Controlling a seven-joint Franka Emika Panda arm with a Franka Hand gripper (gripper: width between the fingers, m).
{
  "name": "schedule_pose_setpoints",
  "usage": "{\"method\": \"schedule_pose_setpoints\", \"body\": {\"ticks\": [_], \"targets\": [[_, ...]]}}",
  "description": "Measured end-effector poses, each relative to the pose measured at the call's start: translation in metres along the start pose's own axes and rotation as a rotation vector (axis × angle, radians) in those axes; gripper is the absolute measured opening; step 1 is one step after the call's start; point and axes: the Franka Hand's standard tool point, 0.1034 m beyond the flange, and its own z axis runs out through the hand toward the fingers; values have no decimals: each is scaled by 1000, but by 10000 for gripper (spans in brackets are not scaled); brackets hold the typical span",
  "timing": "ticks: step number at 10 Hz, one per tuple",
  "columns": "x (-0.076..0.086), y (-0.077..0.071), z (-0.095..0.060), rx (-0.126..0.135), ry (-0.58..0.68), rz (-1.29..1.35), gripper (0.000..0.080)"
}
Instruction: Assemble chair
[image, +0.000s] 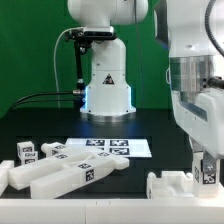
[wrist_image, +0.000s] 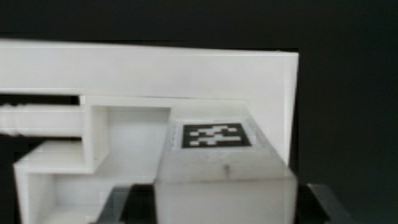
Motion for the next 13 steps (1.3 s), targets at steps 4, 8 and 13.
{"method": "schedule_pose_setpoints", "body": {"ticks": [4, 8, 13], "targets": [[-1, 0, 1, 3, 4, -226, 513], [-12, 5, 3, -17, -1, -691, 645], [-7, -4, 6, 15, 63, -1304, 611]]}}
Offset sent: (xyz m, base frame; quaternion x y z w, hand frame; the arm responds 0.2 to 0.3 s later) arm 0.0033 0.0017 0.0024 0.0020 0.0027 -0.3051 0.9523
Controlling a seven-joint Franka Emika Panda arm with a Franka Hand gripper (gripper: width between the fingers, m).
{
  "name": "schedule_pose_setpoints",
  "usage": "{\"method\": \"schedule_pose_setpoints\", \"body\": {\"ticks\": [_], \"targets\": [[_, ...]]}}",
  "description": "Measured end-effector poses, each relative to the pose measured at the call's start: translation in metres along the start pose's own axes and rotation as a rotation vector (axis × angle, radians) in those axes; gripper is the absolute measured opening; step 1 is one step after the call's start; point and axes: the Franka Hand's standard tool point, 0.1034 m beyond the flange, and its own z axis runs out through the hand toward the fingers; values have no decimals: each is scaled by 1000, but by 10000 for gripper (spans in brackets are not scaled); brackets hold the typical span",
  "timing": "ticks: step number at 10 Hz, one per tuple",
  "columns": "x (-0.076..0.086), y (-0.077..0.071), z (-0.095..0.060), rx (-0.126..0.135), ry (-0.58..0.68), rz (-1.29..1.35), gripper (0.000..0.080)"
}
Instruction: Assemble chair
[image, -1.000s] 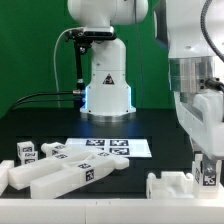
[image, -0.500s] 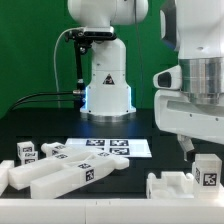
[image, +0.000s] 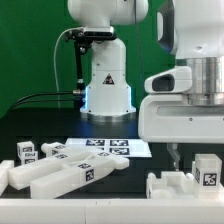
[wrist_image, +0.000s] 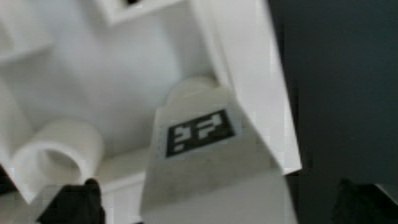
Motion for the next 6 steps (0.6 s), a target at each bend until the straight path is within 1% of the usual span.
{"method": "schedule_pose_setpoints", "body": {"ticks": [1, 2, 3, 5, 6], "targets": [[0, 0, 0, -1, 0, 22, 611], [1, 1, 0, -1, 0, 34, 443], [1, 2, 0, -3, 1, 62, 291], [2, 6, 0, -7, 2, 244, 291], [1, 4, 0, -8, 1, 354, 291]]}}
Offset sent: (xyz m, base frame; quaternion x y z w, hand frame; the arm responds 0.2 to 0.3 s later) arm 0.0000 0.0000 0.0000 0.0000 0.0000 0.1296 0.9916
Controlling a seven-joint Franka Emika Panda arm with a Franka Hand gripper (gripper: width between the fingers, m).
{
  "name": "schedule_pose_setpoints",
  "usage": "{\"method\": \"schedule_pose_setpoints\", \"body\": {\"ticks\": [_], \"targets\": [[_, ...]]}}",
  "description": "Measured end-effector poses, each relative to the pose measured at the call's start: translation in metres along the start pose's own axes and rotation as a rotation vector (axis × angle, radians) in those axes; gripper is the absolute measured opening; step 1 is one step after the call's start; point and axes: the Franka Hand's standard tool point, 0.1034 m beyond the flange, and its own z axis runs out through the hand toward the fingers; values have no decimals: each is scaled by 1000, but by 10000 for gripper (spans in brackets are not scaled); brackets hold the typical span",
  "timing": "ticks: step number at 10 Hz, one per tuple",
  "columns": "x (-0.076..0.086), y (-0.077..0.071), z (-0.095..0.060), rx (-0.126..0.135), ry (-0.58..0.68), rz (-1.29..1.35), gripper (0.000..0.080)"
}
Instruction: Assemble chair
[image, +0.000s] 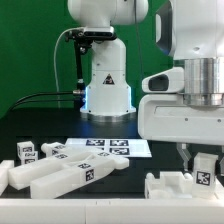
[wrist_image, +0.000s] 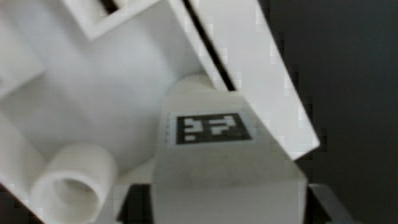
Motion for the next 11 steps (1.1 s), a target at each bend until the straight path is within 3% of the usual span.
{"method": "schedule_pose_setpoints", "body": {"ticks": [3, 5, 11], "targets": [[-3, 1, -1, -14, -13, 548, 290], [-2, 3, 0, 13, -49, 937, 290], [1, 9, -1, 4, -71, 1221, 291]]}}
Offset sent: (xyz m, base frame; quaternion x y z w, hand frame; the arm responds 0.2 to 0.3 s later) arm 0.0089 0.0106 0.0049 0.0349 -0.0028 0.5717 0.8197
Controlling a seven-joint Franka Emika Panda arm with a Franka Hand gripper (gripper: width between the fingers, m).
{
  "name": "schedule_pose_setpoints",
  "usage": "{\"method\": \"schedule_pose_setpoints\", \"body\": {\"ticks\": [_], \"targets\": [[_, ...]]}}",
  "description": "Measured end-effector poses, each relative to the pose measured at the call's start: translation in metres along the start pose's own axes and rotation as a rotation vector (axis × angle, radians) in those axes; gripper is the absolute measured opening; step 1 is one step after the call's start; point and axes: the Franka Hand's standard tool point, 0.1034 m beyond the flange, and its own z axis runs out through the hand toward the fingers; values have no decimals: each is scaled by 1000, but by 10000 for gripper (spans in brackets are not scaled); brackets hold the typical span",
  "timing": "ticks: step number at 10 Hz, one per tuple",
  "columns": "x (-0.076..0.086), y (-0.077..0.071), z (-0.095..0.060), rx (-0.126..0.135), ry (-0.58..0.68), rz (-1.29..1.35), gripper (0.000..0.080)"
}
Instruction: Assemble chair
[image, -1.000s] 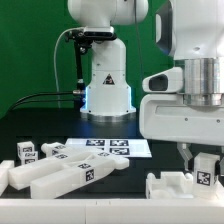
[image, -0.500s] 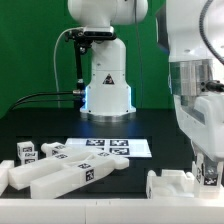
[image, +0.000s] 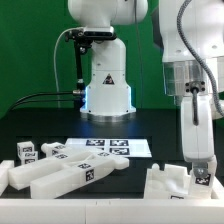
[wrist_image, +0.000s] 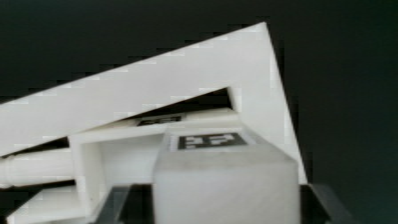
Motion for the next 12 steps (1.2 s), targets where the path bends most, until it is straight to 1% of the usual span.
{"method": "schedule_pose_setpoints", "body": {"ticks": [1, 2, 3, 4, 6, 10, 11, 12], "targets": [[0, 0, 1, -1, 1, -6, 384], [0, 1, 1, -1, 1, -7, 384], [0, 0, 0, 0, 0, -20, 566], [2, -2, -8, 8, -4, -61, 632], [10, -5, -29, 24, -13, -137, 647], [10, -3, -26, 22, -10, -156, 649], [12, -4, -26, 24, -12, -181, 649], [23, -3, -29, 25, -22, -194, 649]]}}
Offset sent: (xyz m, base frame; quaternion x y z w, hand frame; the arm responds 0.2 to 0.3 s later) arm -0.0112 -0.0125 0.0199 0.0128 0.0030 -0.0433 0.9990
